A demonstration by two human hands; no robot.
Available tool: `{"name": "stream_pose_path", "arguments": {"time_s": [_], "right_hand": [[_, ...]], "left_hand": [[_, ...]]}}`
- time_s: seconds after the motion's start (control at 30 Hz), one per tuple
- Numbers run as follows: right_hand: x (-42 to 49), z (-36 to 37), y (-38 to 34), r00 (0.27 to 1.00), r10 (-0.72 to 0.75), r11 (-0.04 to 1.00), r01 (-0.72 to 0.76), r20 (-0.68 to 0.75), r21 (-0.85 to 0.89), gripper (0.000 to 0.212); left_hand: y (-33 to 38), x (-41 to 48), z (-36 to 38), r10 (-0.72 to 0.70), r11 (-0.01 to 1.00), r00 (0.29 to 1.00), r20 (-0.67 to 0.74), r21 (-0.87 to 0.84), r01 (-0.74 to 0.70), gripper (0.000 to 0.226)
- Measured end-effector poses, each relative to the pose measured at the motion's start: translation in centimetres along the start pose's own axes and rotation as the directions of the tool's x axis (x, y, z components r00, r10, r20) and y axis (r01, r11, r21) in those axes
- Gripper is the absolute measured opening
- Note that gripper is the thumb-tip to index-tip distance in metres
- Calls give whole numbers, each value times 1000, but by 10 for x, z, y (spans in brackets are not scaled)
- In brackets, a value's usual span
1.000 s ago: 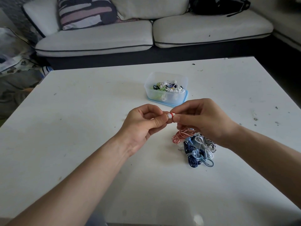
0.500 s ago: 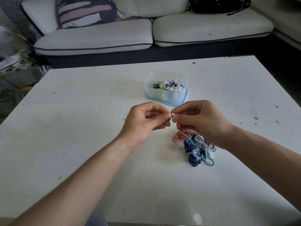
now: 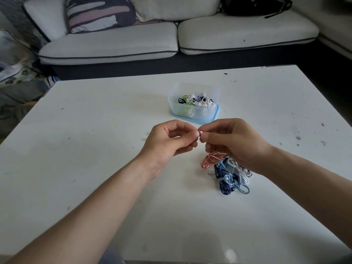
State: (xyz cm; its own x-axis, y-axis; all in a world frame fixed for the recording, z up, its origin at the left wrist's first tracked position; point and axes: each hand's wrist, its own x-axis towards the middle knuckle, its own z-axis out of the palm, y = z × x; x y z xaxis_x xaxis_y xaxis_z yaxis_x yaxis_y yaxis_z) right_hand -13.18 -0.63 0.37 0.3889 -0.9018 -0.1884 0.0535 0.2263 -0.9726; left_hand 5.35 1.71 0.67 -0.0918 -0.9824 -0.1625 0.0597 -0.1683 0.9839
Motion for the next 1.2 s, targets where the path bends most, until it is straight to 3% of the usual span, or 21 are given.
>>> {"name": "stream_pose_path", "arguments": {"time_s": [0.23,0.37,0.5,0.67,0.77,0.93,1.03,1.13,1.2], "right_hand": [[1,-6,3,996,30,999,-28,83,-24,17],[3,-7,3,989,91,976,-112,121,186,18],[8,-9,5,983,112,909,-161,147,384,15],[12,-11,7,969,83,861,-187,232,473,16],[12,-11,9,963,67,853,-192,263,486,15],[10,-8,7,960,87,850,-211,268,482,14],[9,-7,6,956,87,859,-215,281,464,6],[10,-8,8,970,117,881,-200,211,429,5],[10,-8,9,981,129,880,-180,144,439,16]], "left_hand": [[-13,-5,16,-117,988,993,-9,-101,115,20],[-19,-8,28,-182,981,982,-54,-79,177,32],[-27,-4,26,-219,976,963,-159,-23,219,16],[-24,-4,27,-199,974,980,13,-105,199,26],[-23,-3,29,-200,972,979,44,-117,203,33],[-26,-6,32,-244,949,959,144,-168,267,23],[-26,-5,31,-242,959,967,80,-135,251,19],[-26,-2,26,-208,978,975,-75,-46,205,14],[-25,-1,23,-159,987,979,-131,3,161,12]]}}
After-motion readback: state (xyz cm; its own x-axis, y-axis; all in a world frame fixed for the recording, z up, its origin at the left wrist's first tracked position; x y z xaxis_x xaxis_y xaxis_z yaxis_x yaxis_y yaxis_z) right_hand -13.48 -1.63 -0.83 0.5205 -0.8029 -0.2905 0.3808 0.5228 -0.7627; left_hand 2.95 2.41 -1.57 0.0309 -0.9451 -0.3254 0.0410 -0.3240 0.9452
